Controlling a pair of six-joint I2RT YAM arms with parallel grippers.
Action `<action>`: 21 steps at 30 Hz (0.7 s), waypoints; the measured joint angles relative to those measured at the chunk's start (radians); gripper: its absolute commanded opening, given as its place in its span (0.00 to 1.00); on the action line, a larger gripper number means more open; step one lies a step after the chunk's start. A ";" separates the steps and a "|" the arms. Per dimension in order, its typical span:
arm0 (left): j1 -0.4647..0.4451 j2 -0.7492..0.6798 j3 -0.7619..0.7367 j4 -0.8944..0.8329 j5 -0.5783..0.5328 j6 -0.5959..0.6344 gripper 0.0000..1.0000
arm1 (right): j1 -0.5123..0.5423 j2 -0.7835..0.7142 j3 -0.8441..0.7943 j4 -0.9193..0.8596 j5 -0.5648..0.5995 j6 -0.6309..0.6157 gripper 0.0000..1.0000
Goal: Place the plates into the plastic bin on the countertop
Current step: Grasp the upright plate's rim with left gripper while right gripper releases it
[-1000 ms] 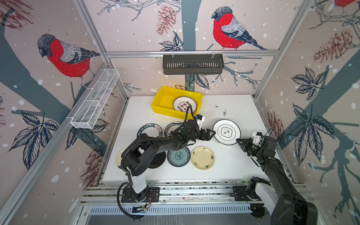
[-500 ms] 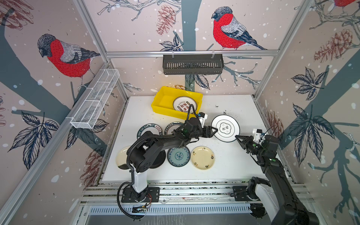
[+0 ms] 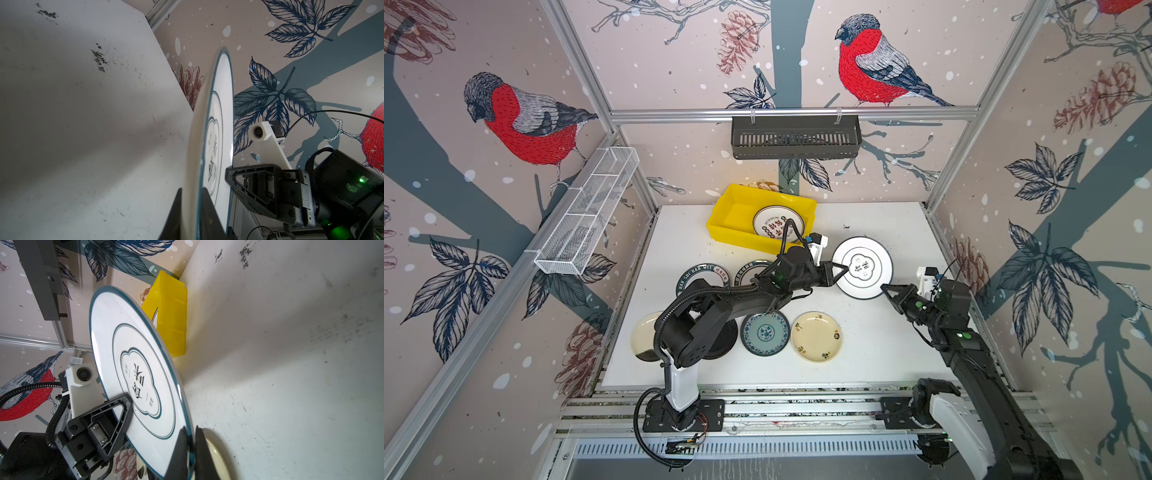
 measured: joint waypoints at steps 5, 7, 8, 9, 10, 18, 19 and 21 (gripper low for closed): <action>-0.003 0.002 0.002 -0.018 0.000 0.022 0.00 | 0.005 0.003 0.000 0.003 -0.010 -0.011 0.71; 0.000 0.003 0.002 -0.043 -0.006 0.037 0.00 | 0.007 0.002 0.001 0.006 -0.015 -0.021 0.81; 0.001 0.004 0.002 -0.057 -0.014 0.037 0.00 | 0.008 0.001 0.002 0.010 -0.017 -0.024 0.86; 0.005 0.005 0.004 -0.072 -0.018 0.039 0.00 | 0.009 0.000 0.003 0.012 -0.017 -0.031 0.90; 0.007 0.006 0.008 -0.084 -0.018 0.048 0.00 | 0.010 -0.002 0.005 0.012 -0.016 -0.045 0.93; 0.077 -0.017 0.048 -0.151 -0.008 0.101 0.00 | 0.032 -0.008 0.007 0.028 0.020 -0.093 1.00; 0.087 -0.025 0.049 -0.159 -0.008 0.112 0.00 | 0.039 -0.008 0.008 0.038 0.018 -0.093 1.00; 0.108 -0.043 0.055 -0.182 -0.011 0.116 0.00 | 0.065 -0.006 0.016 0.063 0.017 -0.093 1.00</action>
